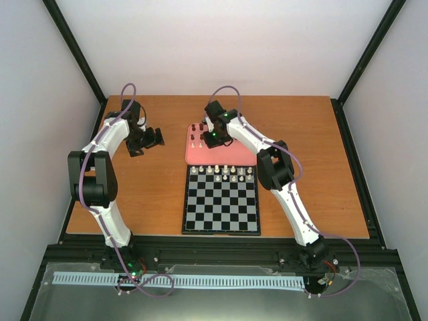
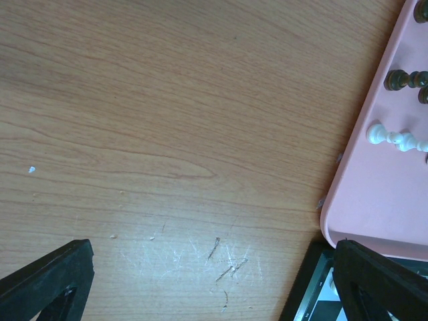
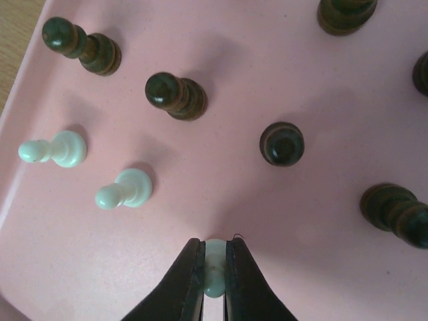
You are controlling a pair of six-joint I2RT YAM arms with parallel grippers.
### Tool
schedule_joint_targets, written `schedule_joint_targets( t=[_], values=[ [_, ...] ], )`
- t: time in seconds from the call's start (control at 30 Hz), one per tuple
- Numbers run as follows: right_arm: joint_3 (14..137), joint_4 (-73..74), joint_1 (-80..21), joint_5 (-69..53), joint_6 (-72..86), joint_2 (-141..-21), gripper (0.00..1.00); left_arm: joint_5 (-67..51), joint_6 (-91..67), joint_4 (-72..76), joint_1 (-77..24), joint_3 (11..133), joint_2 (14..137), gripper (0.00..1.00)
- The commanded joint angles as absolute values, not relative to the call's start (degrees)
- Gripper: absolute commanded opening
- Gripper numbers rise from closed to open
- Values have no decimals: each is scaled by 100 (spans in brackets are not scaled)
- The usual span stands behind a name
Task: Set up the chess pieces on the board
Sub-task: Pick up the chess piece from the storage box, then place the chess piece on the chessboard.
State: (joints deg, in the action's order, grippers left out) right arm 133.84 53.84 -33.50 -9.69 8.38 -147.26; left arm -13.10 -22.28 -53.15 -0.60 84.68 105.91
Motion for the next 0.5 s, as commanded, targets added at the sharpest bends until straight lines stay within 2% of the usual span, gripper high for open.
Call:
schedule_joint_targets(
  t=[0.0,0.47],
  values=[
    [13402,5583,-3380,-990,772,-14258,5,-1329,-2224,-5287,-70,8574,10613,100],
    [10582,5658,-4129,-1114,382,-11679,5,-1260,-2215,-5257,-66,8540,10496,100]
  ],
)
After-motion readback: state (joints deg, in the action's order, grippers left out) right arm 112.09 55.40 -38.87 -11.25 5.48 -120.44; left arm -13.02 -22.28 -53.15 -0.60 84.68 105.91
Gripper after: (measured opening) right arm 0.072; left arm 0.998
